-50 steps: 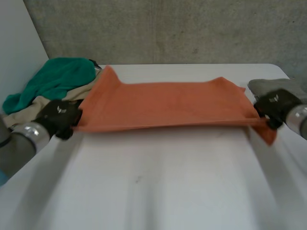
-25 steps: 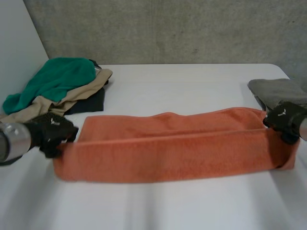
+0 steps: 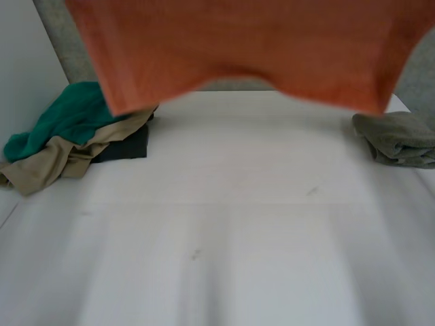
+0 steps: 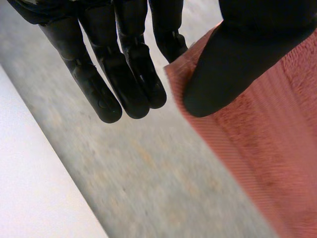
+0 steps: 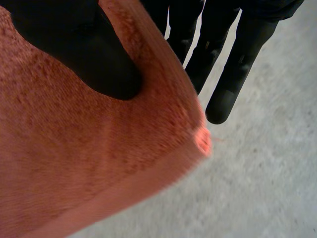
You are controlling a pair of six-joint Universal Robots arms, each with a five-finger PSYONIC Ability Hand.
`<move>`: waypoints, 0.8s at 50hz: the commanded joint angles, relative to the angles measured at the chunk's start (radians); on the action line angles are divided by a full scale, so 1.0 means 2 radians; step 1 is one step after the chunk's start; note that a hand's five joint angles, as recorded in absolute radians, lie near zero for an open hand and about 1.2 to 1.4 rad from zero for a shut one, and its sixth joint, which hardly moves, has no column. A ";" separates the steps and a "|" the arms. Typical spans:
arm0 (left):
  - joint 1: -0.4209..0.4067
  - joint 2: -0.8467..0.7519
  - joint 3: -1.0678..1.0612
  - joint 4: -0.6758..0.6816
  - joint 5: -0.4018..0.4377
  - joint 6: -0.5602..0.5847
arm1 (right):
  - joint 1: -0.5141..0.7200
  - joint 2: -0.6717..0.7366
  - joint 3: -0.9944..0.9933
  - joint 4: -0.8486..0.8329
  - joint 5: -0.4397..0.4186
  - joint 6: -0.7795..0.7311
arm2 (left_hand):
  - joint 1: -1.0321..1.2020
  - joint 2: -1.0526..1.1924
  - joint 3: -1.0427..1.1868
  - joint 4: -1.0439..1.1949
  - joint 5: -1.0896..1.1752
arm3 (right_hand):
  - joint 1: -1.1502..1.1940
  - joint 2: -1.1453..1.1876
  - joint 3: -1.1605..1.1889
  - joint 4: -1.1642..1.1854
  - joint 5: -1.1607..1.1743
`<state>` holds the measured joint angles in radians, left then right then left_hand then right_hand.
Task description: Fold the laundry.
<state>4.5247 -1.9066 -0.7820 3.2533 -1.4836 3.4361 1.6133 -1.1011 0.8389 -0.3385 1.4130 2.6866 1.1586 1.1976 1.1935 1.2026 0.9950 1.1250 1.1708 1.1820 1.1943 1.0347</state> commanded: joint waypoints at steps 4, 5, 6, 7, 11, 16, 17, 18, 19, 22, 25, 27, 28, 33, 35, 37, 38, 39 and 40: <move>0.005 0.001 -0.096 0.021 0.007 0.007 | 0.006 -0.008 0.061 0.017 -0.032 -0.014 | 0.119 0.099 0.101 0.097 0.113 | 0.136 0.113 0.107 0.101 0.093; 0.006 0.001 -0.107 0.021 0.007 0.009 | 0.006 -0.006 0.065 0.020 -0.033 -0.018 | 0.119 0.099 0.101 0.097 0.113 | 0.136 0.113 0.107 0.101 0.093; 0.006 -0.001 -0.117 0.021 0.008 0.011 | 0.006 -0.004 0.071 0.024 -0.035 -0.022 | 0.119 0.099 0.101 0.097 0.113 | 0.136 0.113 0.107 0.101 0.093; 0.007 -0.001 -0.128 0.021 0.009 0.013 | 0.007 -0.002 0.076 0.028 -0.038 -0.026 | 0.119 0.099 0.101 0.097 0.113 | 0.136 0.113 0.107 0.101 0.093; 0.007 -0.002 -0.187 0.023 0.021 0.025 | 0.004 0.008 0.108 0.059 -0.053 -0.043 | 0.119 0.099 0.101 0.097 0.113 | 0.136 0.113 0.107 0.101 0.093; 0.008 -0.004 -0.288 0.022 0.064 0.060 | -0.006 0.020 0.167 0.128 -0.065 -0.072 | 0.119 0.099 0.101 0.097 0.113 | 0.136 0.113 0.107 0.101 0.093; 0.009 -0.003 -0.302 0.022 0.070 0.068 | -0.008 0.020 0.176 0.138 -0.065 -0.078 | 0.119 0.099 0.101 0.097 0.113 | 0.136 0.113 0.107 0.101 0.093; 0.009 -0.002 -0.317 0.021 0.074 0.077 | -0.011 0.020 0.186 0.148 -0.067 -0.084 | 0.119 0.099 0.101 0.097 0.113 | 0.136 0.113 0.107 0.101 0.093; 0.013 -0.001 -0.346 0.018 0.084 0.093 | -0.014 0.018 0.196 0.158 -0.068 -0.090 | 0.119 0.099 0.101 0.097 0.113 | 0.136 0.113 0.107 0.101 0.093; 0.025 0.014 -0.407 -0.001 0.099 0.123 | -0.035 0.011 0.244 0.199 -0.078 -0.126 | 0.119 0.099 0.101 0.097 0.113 | 0.136 0.113 0.107 0.101 0.093; 0.036 0.060 -0.466 -0.032 0.110 0.158 | -0.061 -0.011 0.280 0.248 -0.085 -0.177 | 0.119 0.099 0.101 0.097 0.113 | 0.136 0.113 0.107 0.101 0.093; 0.045 0.083 -0.491 -0.056 0.115 0.179 | -0.076 -0.028 0.297 0.286 -0.088 -0.210 | 0.119 0.099 0.101 0.097 0.113 | 0.136 0.113 0.107 0.101 0.093; 0.056 0.107 -0.514 -0.088 0.121 0.201 | -0.092 -0.049 0.313 0.325 -0.091 -0.244 | 0.119 0.099 0.101 0.097 0.113 | 0.136 0.113 0.107 0.101 0.093; 0.083 0.166 -0.552 -0.208 0.142 0.280 | -0.132 -0.096 0.348 0.420 -0.104 -0.351 | 0.119 0.099 0.101 0.097 0.113 | 0.136 0.113 0.107 0.101 0.093; 0.090 0.180 -0.555 -0.242 0.151 0.303 | -0.142 -0.104 0.356 0.440 -0.111 -0.382 | 0.119 0.099 0.101 0.097 0.113 | 0.136 0.113 0.107 0.101 0.093; 0.097 0.192 -0.552 -0.286 0.164 0.331 | -0.142 -0.104 0.359 0.448 -0.118 -0.411 | 0.119 0.099 0.101 0.097 0.113 | 0.136 0.113 0.107 0.101 0.093; 0.098 0.192 -0.549 -0.295 0.168 0.338 | -0.142 -0.103 0.357 0.447 -0.120 -0.411 | 0.119 0.099 0.101 0.097 0.113 | 0.136 0.113 0.107 0.101 0.093; 0.098 0.193 -0.544 -0.297 0.173 0.345 | -0.140 -0.102 0.354 0.444 -0.121 -0.406 | 0.119 0.099 0.101 0.097 0.113 | 0.136 0.113 0.107 0.101 0.093; 0.095 0.192 -0.532 -0.287 0.178 0.350 | -0.137 -0.095 0.344 0.432 -0.121 -0.391 | 0.119 0.099 0.101 0.097 0.113 | 0.136 0.113 0.107 0.101 0.093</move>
<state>4.7004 -1.5562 -1.8858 2.7826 -1.1784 4.0365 1.3441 -1.2925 1.5430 0.5142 1.1928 1.9457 1.1602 1.1976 1.1935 1.2026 0.9950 1.1250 1.1708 1.1820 1.1944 1.0355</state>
